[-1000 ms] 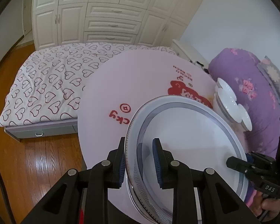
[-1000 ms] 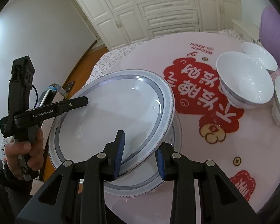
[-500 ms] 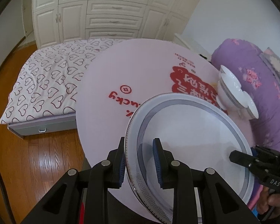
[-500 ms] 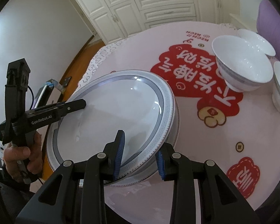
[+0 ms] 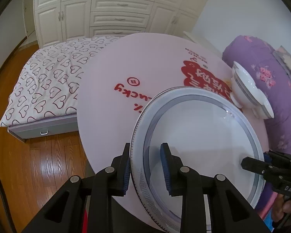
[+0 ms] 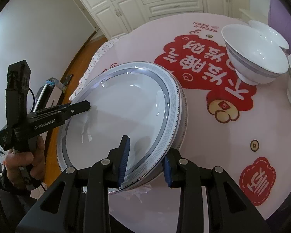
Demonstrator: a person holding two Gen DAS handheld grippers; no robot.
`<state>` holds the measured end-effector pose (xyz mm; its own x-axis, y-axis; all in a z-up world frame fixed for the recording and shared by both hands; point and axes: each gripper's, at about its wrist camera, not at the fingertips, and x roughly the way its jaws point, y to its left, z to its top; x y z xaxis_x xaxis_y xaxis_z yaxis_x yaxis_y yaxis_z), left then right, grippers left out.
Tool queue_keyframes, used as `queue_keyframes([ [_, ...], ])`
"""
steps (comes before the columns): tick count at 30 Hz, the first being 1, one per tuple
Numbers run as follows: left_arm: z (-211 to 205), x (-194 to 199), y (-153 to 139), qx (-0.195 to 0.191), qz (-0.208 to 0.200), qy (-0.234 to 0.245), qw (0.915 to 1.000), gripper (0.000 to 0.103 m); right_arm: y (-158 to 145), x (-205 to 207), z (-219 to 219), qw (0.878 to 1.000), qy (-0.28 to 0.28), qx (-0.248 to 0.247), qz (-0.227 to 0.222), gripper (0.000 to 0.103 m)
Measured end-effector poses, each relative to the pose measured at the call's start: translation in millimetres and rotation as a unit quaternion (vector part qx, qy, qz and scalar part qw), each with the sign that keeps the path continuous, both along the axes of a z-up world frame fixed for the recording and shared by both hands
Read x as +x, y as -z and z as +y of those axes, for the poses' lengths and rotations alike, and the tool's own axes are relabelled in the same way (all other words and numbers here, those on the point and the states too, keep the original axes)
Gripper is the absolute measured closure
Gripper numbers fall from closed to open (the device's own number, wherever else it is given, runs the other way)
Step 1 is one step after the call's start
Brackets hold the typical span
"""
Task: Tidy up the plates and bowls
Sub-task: 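Carry both grey-rimmed plates with both grippers toward the plate stack, then lower both plates onto the plate stack and open both grippers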
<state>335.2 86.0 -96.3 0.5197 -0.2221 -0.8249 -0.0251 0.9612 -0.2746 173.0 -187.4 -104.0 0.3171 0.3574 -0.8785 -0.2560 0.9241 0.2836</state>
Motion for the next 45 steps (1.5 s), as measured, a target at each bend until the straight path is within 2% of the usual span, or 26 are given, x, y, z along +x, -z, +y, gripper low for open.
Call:
queue_keyframes([
  [4,0,3,2,0.005,-0.002,0.004,1.0,0.077,0,0,2,1.0,0.0,-0.003,0.001,0.069],
  [8,-3,-1,0,0.027,-0.012,0.006,0.9995,0.076,-2,-1,3,1.0,0.0,-0.009,-0.001,0.069],
  [14,-6,-3,0,0.033,-0.015,0.01,0.9993,0.076,-2,-1,3,1.0,0.001,-0.013,-0.002,0.068],
  [16,-8,-4,-1,0.044,-0.02,0.013,0.9988,0.076,-3,-1,3,1.0,0.003,-0.015,-0.004,0.061],
  [23,-10,-5,1,0.049,-0.022,0.017,0.9984,0.075,-7,-2,2,0.999,0.017,-0.026,-0.014,0.058],
  [26,-10,-5,2,0.054,-0.024,0.019,0.9981,0.074,-9,-3,5,0.999,0.02,-0.039,-0.021,0.051],
  [27,-10,-5,2,0.056,-0.024,0.019,0.9979,0.074,-9,-3,7,0.998,0.022,-0.054,-0.025,0.045],
  [28,-11,-5,2,0.055,-0.025,0.02,0.998,0.07,-10,-4,8,0.997,0.023,-0.07,-0.032,0.044],
  [31,-12,-5,4,0.06,-0.023,0.02,0.9977,0.068,-14,-4,10,0.997,0.018,-0.059,-0.039,0.041],
  [33,-12,-5,5,0.055,-0.019,0.022,0.998,0.063,-16,-3,12,0.997,0.017,-0.065,-0.044,0.039],
  [35,-11,-5,3,0.055,-0.02,0.022,0.998,0.041,-17,-2,11,0.996,0.021,-0.068,-0.048,0.031],
  [36,-10,-5,0,0.055,-0.024,0.02,0.998,0.035,-18,-2,10,0.996,0.025,-0.066,-0.051,0.021],
  [37,-9,-6,-2,0.057,-0.028,0.019,0.9978,0.021,-19,-2,8,0.996,0.031,-0.063,-0.056,0.006],
  [38,-9,-6,-6,0.059,-0.034,0.016,0.9975,0.008,-20,-1,6,0.996,0.036,-0.06,-0.06,0.0],
  [39,-9,-8,-10,0.06,-0.039,0.014,0.9973,0.002,-22,-1,3,0.995,0.043,-0.054,-0.066,0.0],
  [45,-9,-10,-27,0.053,-0.052,0.01,0.9972,0.001,-27,8,-12,0.994,0.078,-0.027,-0.077,0.0],
])
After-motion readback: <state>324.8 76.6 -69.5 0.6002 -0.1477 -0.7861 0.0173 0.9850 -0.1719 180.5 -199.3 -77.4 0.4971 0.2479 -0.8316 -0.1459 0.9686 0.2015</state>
